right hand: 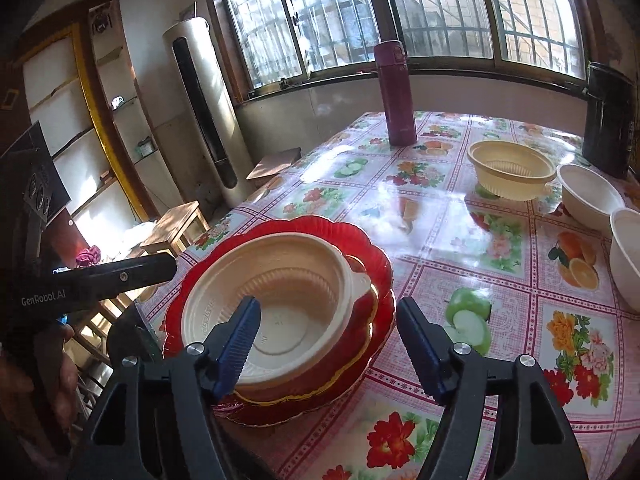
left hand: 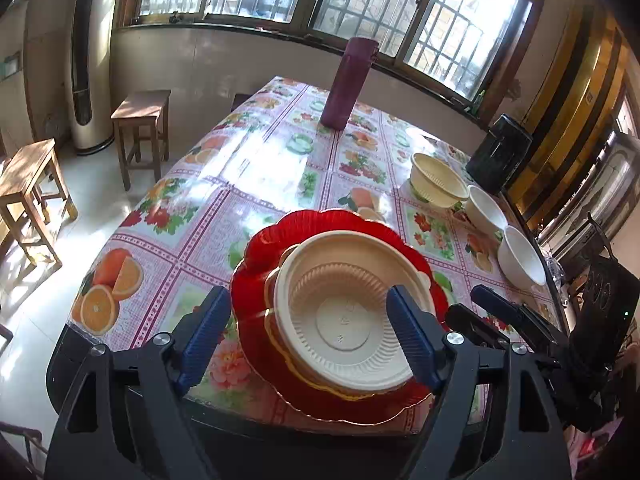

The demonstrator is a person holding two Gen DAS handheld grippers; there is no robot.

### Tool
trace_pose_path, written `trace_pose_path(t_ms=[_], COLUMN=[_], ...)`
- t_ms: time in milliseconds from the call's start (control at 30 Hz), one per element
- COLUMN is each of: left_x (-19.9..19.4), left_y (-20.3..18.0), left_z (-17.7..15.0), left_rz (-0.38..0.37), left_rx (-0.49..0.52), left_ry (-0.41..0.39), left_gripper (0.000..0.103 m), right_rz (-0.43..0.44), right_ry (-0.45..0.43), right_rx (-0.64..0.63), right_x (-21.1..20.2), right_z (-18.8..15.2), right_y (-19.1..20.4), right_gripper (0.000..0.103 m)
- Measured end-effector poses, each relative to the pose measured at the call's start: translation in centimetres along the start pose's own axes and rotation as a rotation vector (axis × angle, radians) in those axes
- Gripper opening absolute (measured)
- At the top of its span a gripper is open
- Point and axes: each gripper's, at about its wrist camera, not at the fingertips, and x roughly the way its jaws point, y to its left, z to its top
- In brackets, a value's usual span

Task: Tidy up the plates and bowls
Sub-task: 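Open both grippers and move them toward the white bowls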

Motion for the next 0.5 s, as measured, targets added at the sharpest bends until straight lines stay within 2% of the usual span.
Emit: trace_pose_path(t_ms=[100,200,233,333,500], left_x=[-2.1,-4.0,-4.5,-5.4,-5.0], left_y=[-3.2,-7.4,-8.7,-12.7,-18.4], left_z=[0.6,0.8,0.9,0.6,0.0], left_rz=[-0.011,-0.008,-0.012,0.002,0.078], left_rx=[0.081,0.185,0.221,0.304,0.367], left_ry=[-0.111,-0.230,-0.269,-0.370,-0.496], left_gripper=[0.086,0.095,0.102,0.103,0.103], right_rz=[0.015,-0.007,-0.014,-0.056,-0.140], right_ry=[-0.080,-0.170,-0.198,-0.267,-0.345], right_rx=[0.039,0.094,0.115,0.179,0.266], right_x=[-2.5,-5.3,-6.2,-8.9,-13.2], right_z=[0.1,-0.1,-0.1,-0.4,-1.2], right_y=[-2.3,-5.5,-6.8,-10.9,-17.6], right_gripper=[0.079,0.083,0.084,0.087,0.094])
